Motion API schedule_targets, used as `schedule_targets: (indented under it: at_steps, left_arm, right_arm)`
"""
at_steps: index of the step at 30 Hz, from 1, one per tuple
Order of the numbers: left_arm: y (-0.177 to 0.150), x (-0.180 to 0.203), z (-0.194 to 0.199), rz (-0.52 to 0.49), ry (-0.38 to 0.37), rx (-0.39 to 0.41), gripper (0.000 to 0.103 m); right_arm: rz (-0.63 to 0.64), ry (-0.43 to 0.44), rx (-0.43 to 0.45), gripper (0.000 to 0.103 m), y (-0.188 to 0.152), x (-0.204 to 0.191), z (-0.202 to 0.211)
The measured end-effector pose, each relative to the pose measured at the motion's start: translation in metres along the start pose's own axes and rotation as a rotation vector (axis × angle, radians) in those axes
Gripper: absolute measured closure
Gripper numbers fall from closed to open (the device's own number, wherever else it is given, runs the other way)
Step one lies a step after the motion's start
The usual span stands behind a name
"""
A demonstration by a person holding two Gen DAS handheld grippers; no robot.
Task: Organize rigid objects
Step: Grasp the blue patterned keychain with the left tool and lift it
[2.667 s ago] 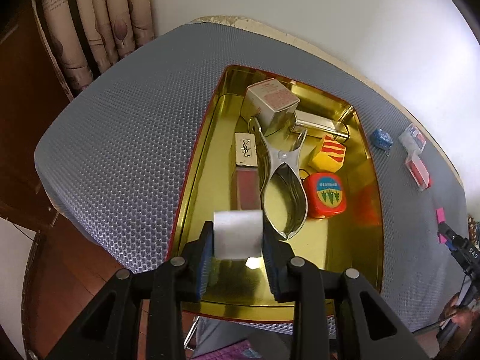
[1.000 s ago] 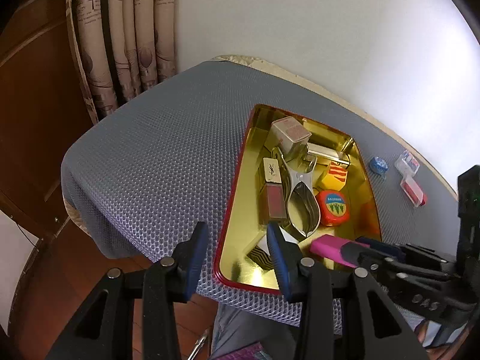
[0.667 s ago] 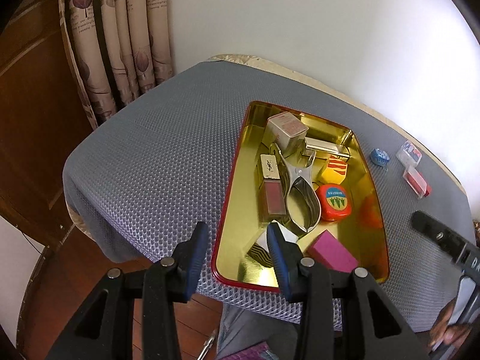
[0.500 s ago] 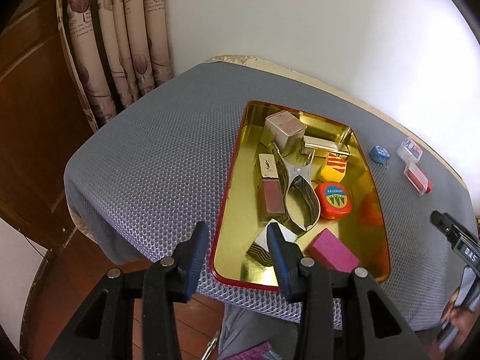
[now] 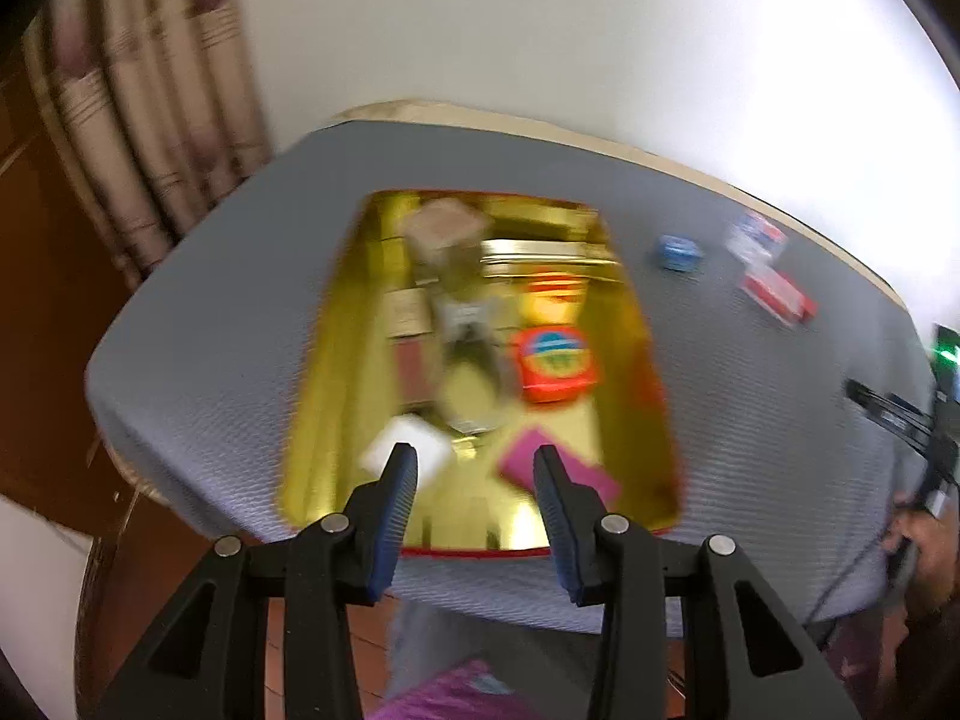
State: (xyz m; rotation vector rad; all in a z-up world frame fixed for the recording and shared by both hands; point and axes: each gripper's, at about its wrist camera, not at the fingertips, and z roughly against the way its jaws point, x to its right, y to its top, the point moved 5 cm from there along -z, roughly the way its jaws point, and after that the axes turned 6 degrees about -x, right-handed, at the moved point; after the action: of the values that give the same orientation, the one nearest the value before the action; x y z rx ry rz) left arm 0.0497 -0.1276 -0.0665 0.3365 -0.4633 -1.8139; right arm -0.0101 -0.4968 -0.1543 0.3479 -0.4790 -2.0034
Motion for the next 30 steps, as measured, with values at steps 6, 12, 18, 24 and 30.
schedule_targets:
  at_steps: [6,12,18,24,30]
  left_arm:
    - [0.042,0.076,-0.01,-0.103,-0.101,-0.051,0.062]
    - [0.102,0.152,-0.043,-0.371,-0.147,-0.044,0.062]
    - [0.135,0.195,-0.093,-0.723,-0.157,-0.114,0.062]
    - [0.142,0.208,-0.128,-0.956,-0.12,-0.177,0.062]
    - [0.162,0.201,-0.162,-0.97,-0.116,-0.217,0.062]
  right_arm:
    - [-0.031,0.075,0.002,0.0,-0.001,0.007,-0.003]
    - [-0.049,0.137,0.024,0.0,-0.003,0.011,0.002]
    - [-0.082,0.2,0.044,0.0,-0.008,0.024,0.011]
    - [-0.089,0.219,0.049,0.0,-0.011,0.029,0.019]
    - [-0.094,0.241,0.051,0.0,-0.006,0.027,0.016]
